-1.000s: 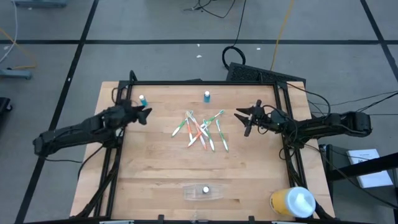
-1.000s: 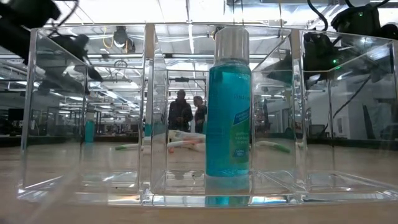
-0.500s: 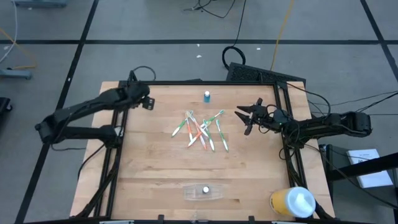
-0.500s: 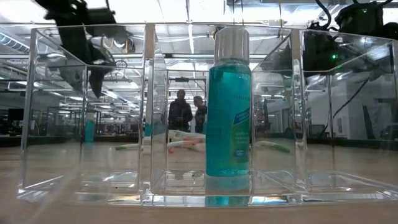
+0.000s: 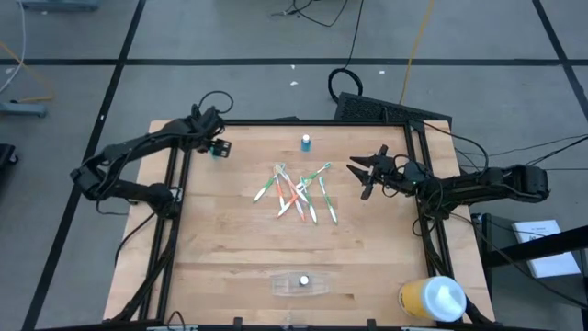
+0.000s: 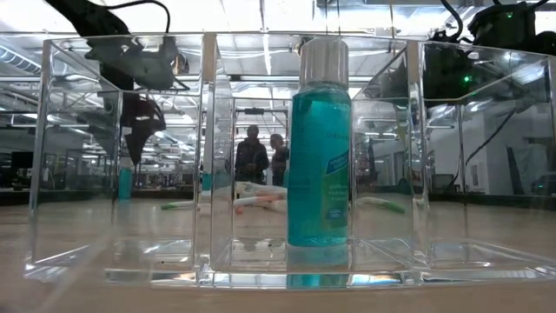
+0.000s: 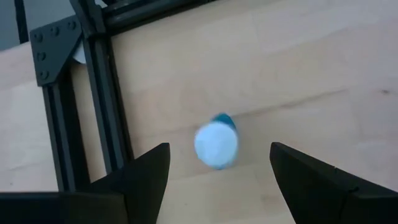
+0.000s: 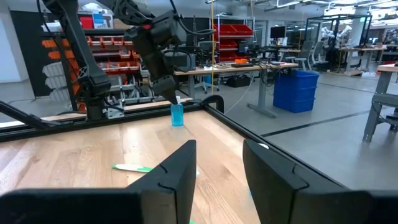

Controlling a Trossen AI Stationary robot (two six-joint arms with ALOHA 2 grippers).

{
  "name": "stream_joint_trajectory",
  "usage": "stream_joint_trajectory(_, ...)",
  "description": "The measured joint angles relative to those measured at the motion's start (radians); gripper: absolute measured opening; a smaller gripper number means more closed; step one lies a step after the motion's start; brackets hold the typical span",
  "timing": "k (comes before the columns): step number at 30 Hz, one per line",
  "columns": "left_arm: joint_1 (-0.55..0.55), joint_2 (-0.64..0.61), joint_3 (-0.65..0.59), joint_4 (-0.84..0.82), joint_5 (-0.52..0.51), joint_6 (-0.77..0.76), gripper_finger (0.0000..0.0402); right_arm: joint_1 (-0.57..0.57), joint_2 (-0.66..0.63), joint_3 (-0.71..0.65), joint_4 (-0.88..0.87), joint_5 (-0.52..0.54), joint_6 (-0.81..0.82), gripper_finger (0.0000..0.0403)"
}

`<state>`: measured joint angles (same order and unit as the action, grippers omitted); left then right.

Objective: Pick & Place toothbrushing station
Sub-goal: Put the blue mouthwash bottle into the transparent organizer

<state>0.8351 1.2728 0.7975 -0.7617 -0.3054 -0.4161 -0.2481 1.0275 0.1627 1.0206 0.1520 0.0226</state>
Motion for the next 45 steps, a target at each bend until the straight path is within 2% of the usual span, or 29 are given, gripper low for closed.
stream_joint_trajectory(9, 0.037, 0.0, 0.0, 0.005, 0.035, 0.018, 0.0275, 0.0, 0.0, 0.0, 0.0, 0.0, 0.015, 0.0123)
stream_joint_trajectory(18, 0.037, 0.0, 0.0, 0.005, 0.035, 0.029, 0.0184, 0.0, 0.0, 0.0, 0.0, -0.001, 0.017, 0.0123)
stream_joint_trajectory(23, 0.037, 0.001, -0.001, 0.008, 0.035, 0.041, 0.0155, 0.0, 0.0, 0.0, 0.0, 0.0, 0.018, 0.0123)
stream_joint_trajectory(34, 0.037, 0.052, -0.001, 0.03, 0.035, 0.048, 0.015, 0.0, 0.0, 0.0, 0.0, -0.001, 0.018, 0.0123)
stream_joint_trajectory(45, 0.037, 0.052, -0.001, 0.057, 0.035, 0.07, 0.0149, 0.0, 0.0, 0.0, -0.001, -0.001, 0.018, 0.0123)
